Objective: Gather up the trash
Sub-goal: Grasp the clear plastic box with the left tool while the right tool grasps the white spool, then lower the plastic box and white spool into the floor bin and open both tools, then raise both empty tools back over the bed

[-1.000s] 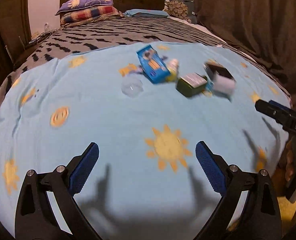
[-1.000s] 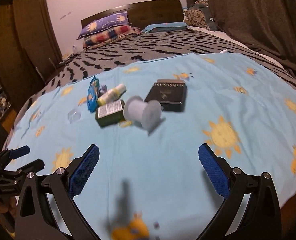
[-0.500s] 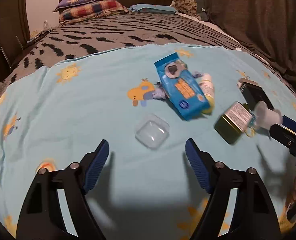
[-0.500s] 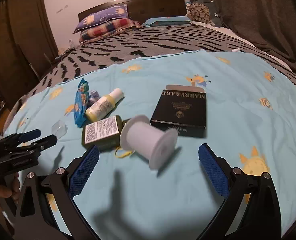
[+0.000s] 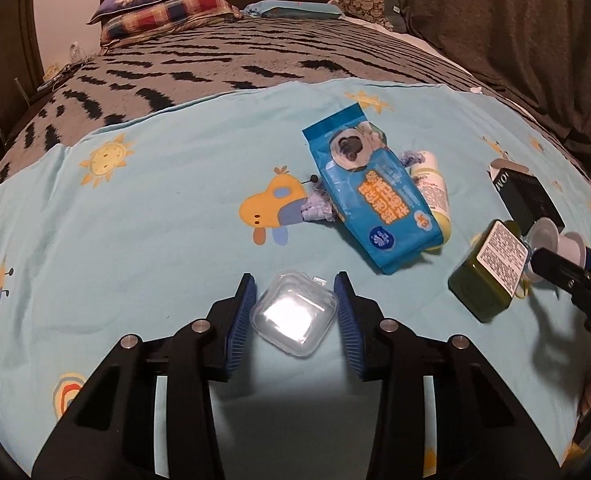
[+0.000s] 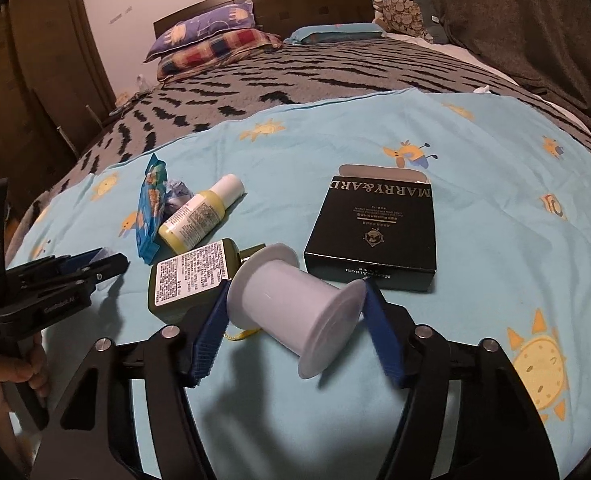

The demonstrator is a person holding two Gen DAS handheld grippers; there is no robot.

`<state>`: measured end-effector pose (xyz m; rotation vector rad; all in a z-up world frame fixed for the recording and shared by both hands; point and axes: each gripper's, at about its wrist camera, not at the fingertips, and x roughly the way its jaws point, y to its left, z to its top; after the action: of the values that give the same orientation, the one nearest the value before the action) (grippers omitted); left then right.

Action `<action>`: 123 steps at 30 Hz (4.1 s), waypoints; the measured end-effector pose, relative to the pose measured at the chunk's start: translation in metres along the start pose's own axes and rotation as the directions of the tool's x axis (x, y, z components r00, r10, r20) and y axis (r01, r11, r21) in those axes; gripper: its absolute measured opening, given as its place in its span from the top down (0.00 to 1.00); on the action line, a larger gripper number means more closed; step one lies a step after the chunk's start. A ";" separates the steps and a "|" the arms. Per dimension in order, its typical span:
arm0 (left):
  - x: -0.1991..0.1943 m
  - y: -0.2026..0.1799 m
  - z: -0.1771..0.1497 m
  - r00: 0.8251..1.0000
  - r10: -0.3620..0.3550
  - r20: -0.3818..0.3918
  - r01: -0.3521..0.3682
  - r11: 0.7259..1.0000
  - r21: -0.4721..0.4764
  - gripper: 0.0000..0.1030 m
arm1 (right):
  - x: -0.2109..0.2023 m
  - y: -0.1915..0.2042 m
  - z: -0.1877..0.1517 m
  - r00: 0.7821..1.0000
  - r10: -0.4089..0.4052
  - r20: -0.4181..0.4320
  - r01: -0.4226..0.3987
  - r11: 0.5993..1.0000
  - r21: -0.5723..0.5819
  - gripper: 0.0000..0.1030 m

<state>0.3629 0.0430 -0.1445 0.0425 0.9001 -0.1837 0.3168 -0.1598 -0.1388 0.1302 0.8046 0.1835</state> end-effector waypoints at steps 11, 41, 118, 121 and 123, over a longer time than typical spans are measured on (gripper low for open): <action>-0.057 -0.023 -0.024 0.999 0.007 0.048 -0.010 0.998 0.063 0.62 | -0.045 0.005 -0.013 0.999 0.009 0.037 -0.008 0.999 -0.039 0.36; -0.195 -0.150 -0.221 0.979 -0.203 0.029 0.199 0.975 0.096 0.62 | -0.197 -0.014 -0.193 1.000 0.026 -0.006 -0.026 0.999 -0.018 0.36; -0.150 -0.090 -0.147 0.996 -0.069 0.058 0.068 0.997 0.026 0.08 | -0.138 -0.035 -0.094 0.997 -0.049 0.054 0.050 0.999 -0.006 0.03; -0.133 -0.085 -0.122 0.996 -0.057 0.062 0.055 0.998 0.032 0.08 | -0.117 -0.039 -0.074 0.998 -0.051 0.046 0.050 0.998 0.025 0.03; -0.123 -0.083 -0.111 0.996 -0.058 0.063 0.056 0.998 0.037 0.08 | -0.103 -0.040 -0.062 0.998 -0.055 0.040 0.053 0.998 0.034 0.03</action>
<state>0.1876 -0.0086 -0.1140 0.0431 0.8343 -0.2527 0.2062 -0.2180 -0.1160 0.1432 0.7694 0.1162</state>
